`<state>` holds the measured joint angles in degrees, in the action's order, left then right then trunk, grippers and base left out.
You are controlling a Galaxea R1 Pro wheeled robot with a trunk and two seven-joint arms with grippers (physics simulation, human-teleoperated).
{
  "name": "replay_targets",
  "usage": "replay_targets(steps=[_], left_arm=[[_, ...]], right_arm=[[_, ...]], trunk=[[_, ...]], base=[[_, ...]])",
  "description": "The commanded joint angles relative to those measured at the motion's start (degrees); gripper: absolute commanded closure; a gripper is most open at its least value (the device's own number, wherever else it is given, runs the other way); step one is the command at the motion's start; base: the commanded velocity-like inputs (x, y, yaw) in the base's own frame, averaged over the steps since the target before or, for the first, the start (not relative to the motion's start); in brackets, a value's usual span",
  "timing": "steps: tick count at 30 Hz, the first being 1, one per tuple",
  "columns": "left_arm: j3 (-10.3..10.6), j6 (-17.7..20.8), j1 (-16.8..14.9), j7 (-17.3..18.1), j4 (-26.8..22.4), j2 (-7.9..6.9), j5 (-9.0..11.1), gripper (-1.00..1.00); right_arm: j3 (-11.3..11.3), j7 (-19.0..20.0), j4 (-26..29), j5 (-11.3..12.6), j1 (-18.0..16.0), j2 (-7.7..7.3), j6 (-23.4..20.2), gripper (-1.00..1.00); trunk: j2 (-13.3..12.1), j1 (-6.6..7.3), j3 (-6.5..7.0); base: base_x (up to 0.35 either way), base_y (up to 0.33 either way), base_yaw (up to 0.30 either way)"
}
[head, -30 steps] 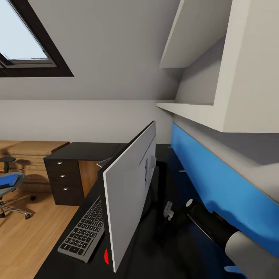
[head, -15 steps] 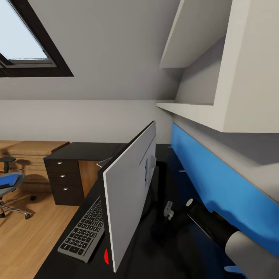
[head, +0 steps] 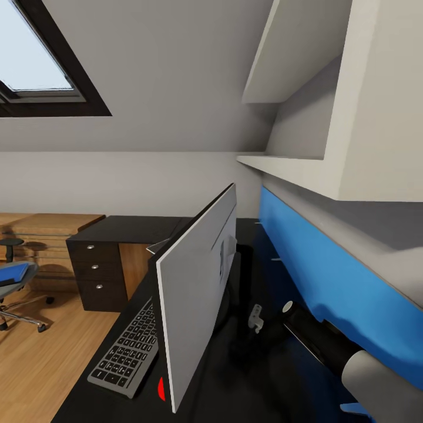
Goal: In the bedroom, organize the workspace by keeping the computer under the desk, ensuring the monitor is on the desk, placing the keyboard on the desk next to the monitor, placing the mouse on the desk next to the keyboard, moving the folder from the swivel chair onto the desk next to the mouse, stacking the notebook on top of the folder with the pen on top of the notebook, and positioning the swivel chair next to the desk.
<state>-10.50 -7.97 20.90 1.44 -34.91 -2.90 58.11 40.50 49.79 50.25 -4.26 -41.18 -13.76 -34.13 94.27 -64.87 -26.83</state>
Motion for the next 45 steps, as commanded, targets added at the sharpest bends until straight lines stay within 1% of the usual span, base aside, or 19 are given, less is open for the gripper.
replay_targets(steps=[1, 4, 9, 18, 22, 30, 36, 41, 42, 45], left_arm=[[0.1, -0.1, 0.0, 0.1, -0.1, -0.02, 0.6, -1.0], [0.0, -0.1, 0.0, 0.2, -0.1, -0.06, 0.6, -1.0], [0.0, -0.2, 0.0, 0.1, -0.1, -0.04, 0.6, -1.0], [0.1, -0.3, 0.0, 0.0, 0.0, -0.02, 0.5, -1.0], [0.6, -0.5, 0.0, 0.0, 0.8, 0.0, 0.5, -1.0], [0.9, -0.5, 0.0, 0.1, 1.7, 0.0, 0.6, -1.0], [0.9, -0.5, 0.0, 0.1, 1.8, 0.0, 0.6, -1.0], [0.9, -0.5, 0.0, 0.1, 1.8, 0.0, 0.6, -1.0], [0.9, -0.5, 0.0, 0.1, 1.8, 0.0, 0.6, -1.0], [1.0, -0.5, 0.0, 0.1, 1.8, 0.0, 0.6, -1.0]], right_arm=[[0.1, 0.2, 0.1, -0.3, 0.0, -0.03, -0.3, 1.0], [0.0, 0.2, 0.2, -0.3, 0.0, -0.04, -0.3, 1.0], [0.0, 0.1, 0.2, -0.3, 0.0, -0.04, -0.3, 1.0], [0.0, -0.3, 0.3, -0.2, 0.0, 0.01, -0.7, 1.0], [0.0, -0.6, 0.4, -0.2, 0.0, 0.04, -0.9, 1.0], [0.0, -1.0, 0.5, -0.2, 0.0, 0.07, -0.9, 1.0], [0.0, -4.3, 0.5, -0.2, 0.0, 0.38, -0.9, 1.0], [-0.1, -5.1, 0.5, -0.2, 0.0, 0.43, -0.9, 1.0], [-0.3, -5.1, 0.5, -0.2, 0.0, 0.44, -0.9, 1.0], [-1.9, -5.3, 0.5, -0.1, 0.0, 0.52, -0.9, 1.0]], trunk=[[0.0, 0.0, -0.06], [0.0, 0.0, -0.06], [-2.0, 1.1, 0.84], [-2.0, 1.1, 0.84], [-2.0, 1.1, 0.84], [-2.0, 1.1, 0.84], [-2.0, 1.1, 0.84], [-2.0, 1.1, 0.84], [-2.0, 1.1, 0.84], [-2.0, 1.1, 0.84]], base=[[0.0, 0.0, 0.0], [0.0, 0.0, 0.0], [0.0, 0.0, 0.0], [0.0, 0.0, 0.0], [-0.047, 0.0, 0.0], [-0.275, 0.0, 0.0], [-0.334, 0.0, 0.0], [-0.34, 0.022, 0.0], [-0.34, 0.058, 0.0], [-0.341, 0.08, 0.0]])
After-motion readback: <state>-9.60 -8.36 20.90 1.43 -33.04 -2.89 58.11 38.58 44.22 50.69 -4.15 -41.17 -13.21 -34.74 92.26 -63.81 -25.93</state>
